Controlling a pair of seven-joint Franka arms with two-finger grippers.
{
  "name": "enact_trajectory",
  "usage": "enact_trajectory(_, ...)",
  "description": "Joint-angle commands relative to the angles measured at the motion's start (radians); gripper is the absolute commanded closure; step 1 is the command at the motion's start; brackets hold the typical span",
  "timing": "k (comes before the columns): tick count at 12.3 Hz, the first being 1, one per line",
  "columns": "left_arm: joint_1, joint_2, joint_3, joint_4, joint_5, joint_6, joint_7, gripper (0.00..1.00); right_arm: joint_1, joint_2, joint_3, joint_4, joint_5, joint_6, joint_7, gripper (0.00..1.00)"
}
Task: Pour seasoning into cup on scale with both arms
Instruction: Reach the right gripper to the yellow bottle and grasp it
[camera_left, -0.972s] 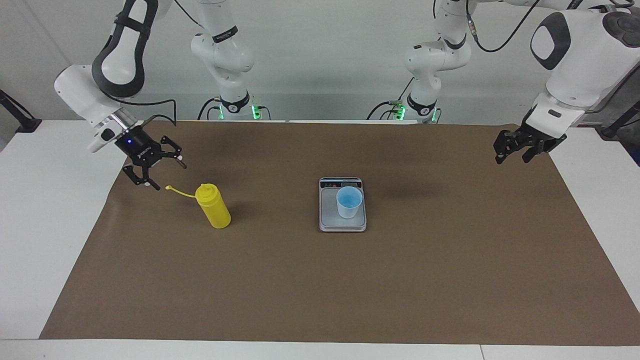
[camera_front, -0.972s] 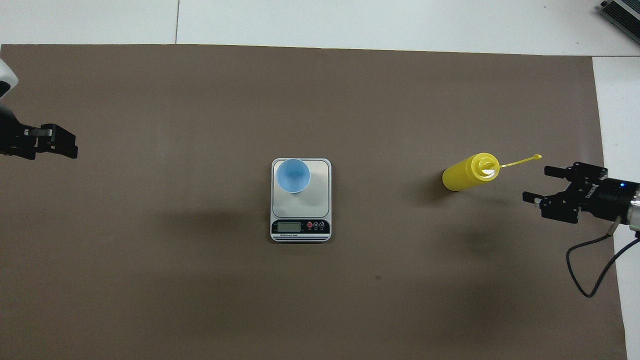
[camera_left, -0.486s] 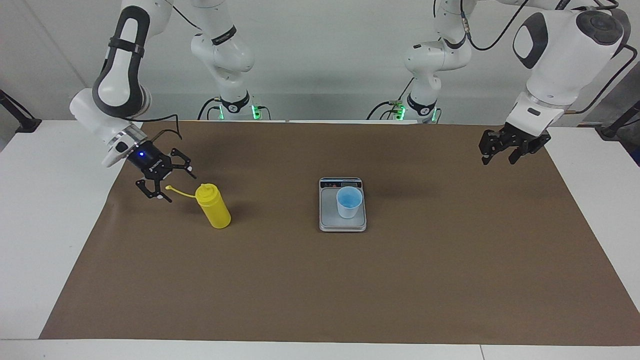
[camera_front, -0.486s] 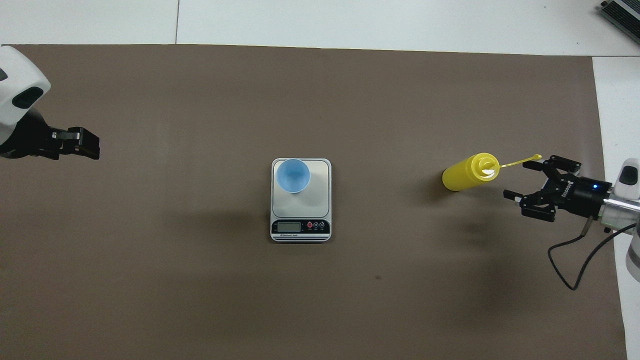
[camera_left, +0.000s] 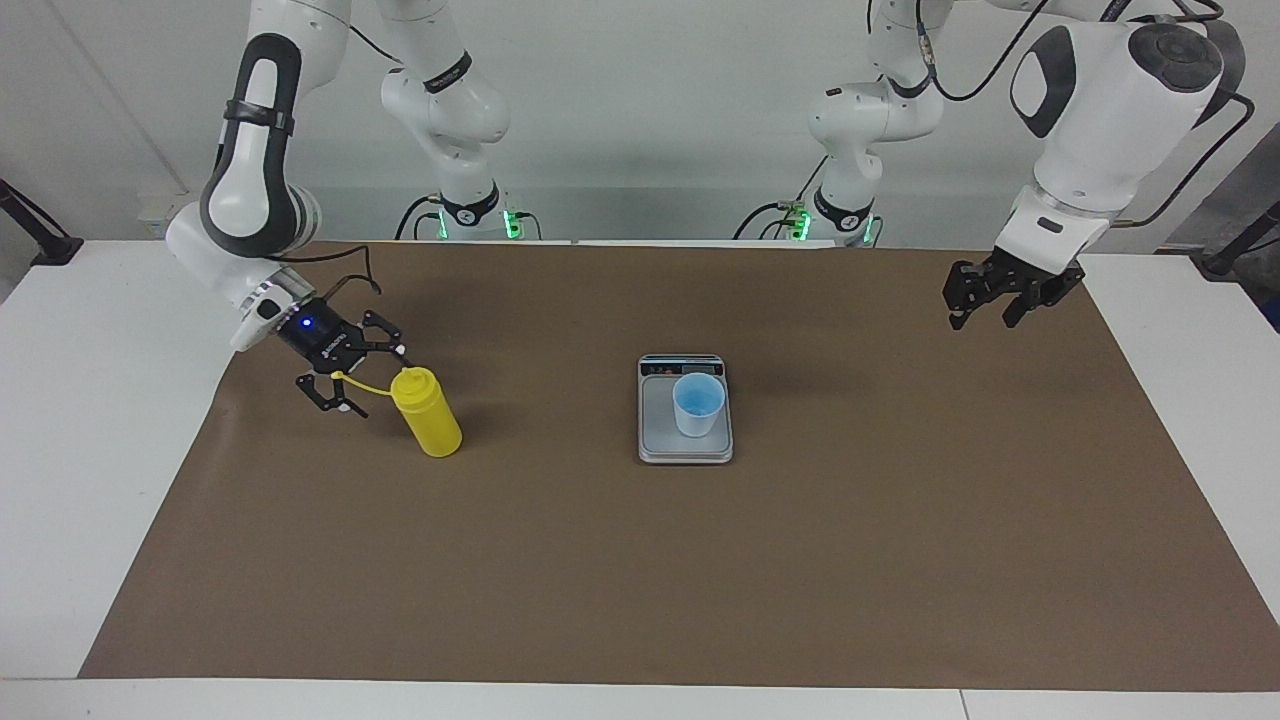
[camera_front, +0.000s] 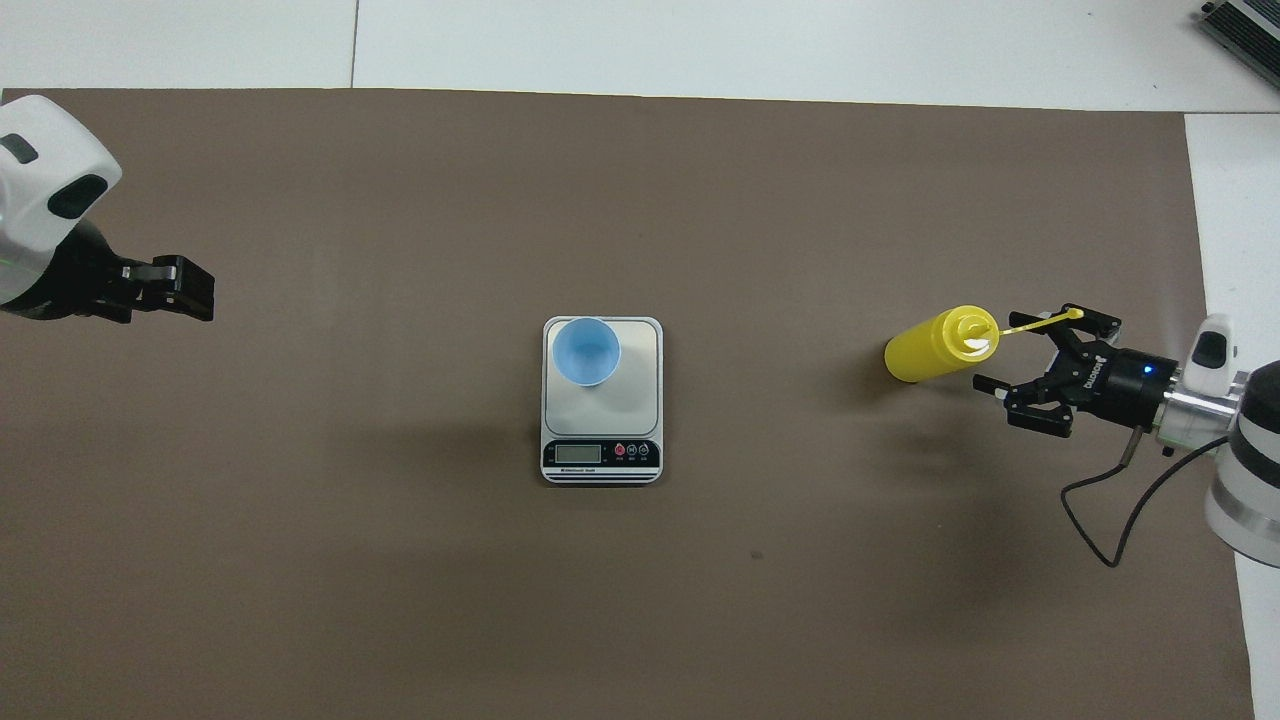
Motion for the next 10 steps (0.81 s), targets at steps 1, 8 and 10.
enact_trajectory(1,0.007,-0.036,0.003,-0.041,0.016,0.021,-0.014,0.27,-0.002,0.044,0.004,-0.003,0.068,0.002,-0.082,0.0)
enact_trajectory(8,0.004,-0.036,0.003,-0.042,0.014,0.014,-0.04,0.26,0.021,0.142,0.013,0.006,0.208,-0.07,-0.227,0.0)
enact_trajectory(10,0.003,-0.036,0.001,-0.042,0.011,0.021,-0.091,0.26,0.049,0.146,0.013,0.012,0.254,-0.055,-0.233,0.0)
